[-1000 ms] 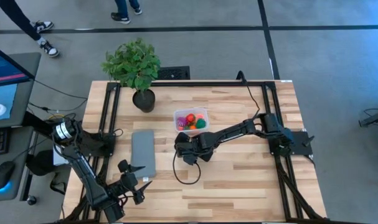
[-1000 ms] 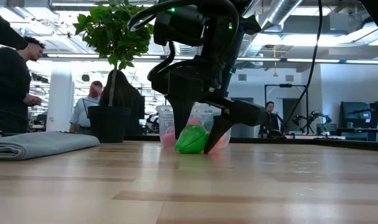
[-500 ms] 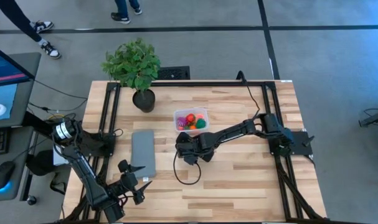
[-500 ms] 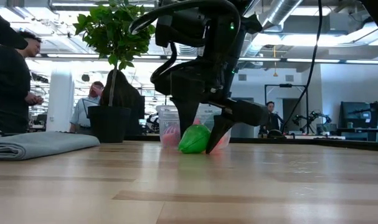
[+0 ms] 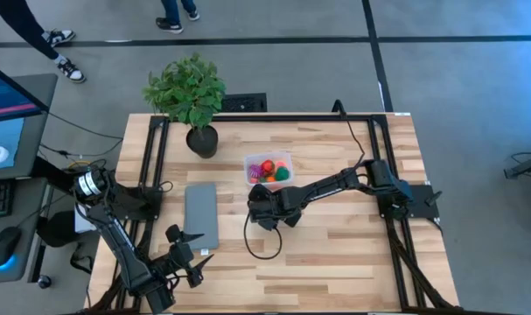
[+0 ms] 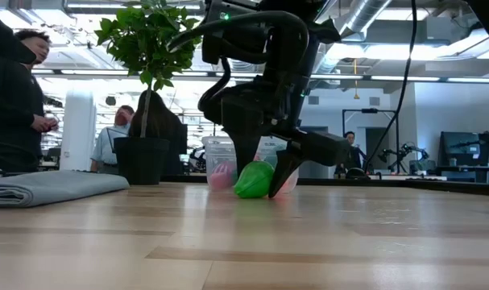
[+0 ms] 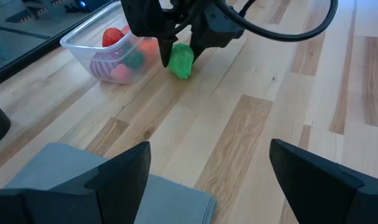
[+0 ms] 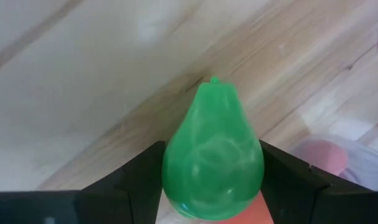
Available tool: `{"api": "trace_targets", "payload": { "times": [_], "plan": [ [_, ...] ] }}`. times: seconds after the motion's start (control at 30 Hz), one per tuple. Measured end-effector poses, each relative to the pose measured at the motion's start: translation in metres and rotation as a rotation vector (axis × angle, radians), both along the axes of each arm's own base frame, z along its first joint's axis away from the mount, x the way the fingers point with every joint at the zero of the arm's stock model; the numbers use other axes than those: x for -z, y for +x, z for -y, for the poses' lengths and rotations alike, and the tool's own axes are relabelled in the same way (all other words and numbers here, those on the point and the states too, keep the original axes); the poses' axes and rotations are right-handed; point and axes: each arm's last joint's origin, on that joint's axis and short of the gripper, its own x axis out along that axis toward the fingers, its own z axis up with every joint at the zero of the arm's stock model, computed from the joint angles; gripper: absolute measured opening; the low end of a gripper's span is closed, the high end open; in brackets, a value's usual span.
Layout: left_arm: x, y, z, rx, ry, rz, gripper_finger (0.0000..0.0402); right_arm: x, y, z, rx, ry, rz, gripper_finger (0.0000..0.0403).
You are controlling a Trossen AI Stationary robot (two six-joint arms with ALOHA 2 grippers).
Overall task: Pick and placing Produce into tupperware
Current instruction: Put the avocado into the transparent container
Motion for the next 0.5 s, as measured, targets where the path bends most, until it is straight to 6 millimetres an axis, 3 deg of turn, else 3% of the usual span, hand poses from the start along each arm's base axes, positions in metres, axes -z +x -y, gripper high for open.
{"api": "trace_targets", "payload": {
  "times": [0.23, 0.5],
  "plan": [
    [0.000, 0.000, 0.000, 0.000, 0.000, 0.000, 0.0320, -0.002, -0.002, -0.004, 0.037, -0.002, -0.016, 0.0251],
    [0.000, 0.000, 0.000, 0.000, -0.001, 0.000, 0.0320, -0.026, 0.007, -0.006, 0.125, 0.037, 0.029, 0.0250]
  ]
}}
